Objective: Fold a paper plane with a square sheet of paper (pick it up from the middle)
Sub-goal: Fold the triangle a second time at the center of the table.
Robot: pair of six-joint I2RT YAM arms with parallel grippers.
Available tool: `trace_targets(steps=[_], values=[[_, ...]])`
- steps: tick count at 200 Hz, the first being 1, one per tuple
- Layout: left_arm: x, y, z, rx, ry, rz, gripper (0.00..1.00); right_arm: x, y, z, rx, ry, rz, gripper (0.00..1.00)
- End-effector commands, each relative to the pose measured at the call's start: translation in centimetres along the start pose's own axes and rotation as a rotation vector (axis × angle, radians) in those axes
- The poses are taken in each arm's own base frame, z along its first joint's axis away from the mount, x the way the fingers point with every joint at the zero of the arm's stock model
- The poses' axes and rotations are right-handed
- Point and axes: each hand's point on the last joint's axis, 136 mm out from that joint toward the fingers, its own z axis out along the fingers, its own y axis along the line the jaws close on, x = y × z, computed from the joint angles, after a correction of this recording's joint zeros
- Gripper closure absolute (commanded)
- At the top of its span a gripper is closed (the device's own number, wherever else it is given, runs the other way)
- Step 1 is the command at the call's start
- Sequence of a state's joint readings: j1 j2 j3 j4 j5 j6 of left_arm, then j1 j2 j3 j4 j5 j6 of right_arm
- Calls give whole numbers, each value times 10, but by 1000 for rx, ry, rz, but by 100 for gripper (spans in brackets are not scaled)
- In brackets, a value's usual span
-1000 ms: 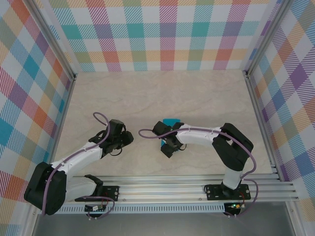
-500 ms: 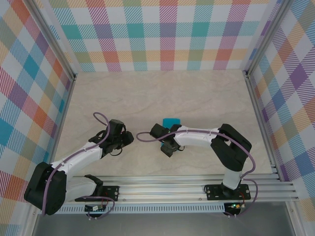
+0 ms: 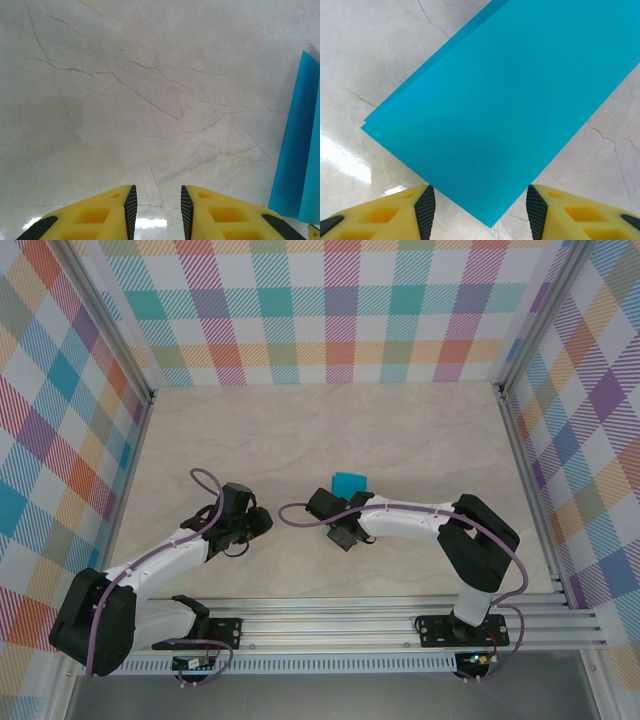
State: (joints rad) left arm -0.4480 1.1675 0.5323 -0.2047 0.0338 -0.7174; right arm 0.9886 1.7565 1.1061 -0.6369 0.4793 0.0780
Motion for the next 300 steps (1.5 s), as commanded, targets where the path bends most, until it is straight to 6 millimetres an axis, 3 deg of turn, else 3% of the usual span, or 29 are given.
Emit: trace_targets(steps=[1,67,168,183,196,235,300], values=[[-5,1,2,5,-7,-24,68,-5,-3,-4,21,-33,37,50],[-4,0,4,10,1,-29,68,-16,0,-1,29,-58,59,60],[-5,-5,8,21,13,-34,68,-31,15,10,33,-66,4,54],[-5,-5,8,22,16,-33,68,-33,15,8,34,-77,3,57],[-5,-6,9,21,16,-33,68,-33,10,8,63,-79,5,65],[-5,-6,9,22,20,-34,68,-29,1,3,100,-91,16,69],[-5,-15,9,51,38,-35,68,-25,-3,-3,88,-112,63,93]])
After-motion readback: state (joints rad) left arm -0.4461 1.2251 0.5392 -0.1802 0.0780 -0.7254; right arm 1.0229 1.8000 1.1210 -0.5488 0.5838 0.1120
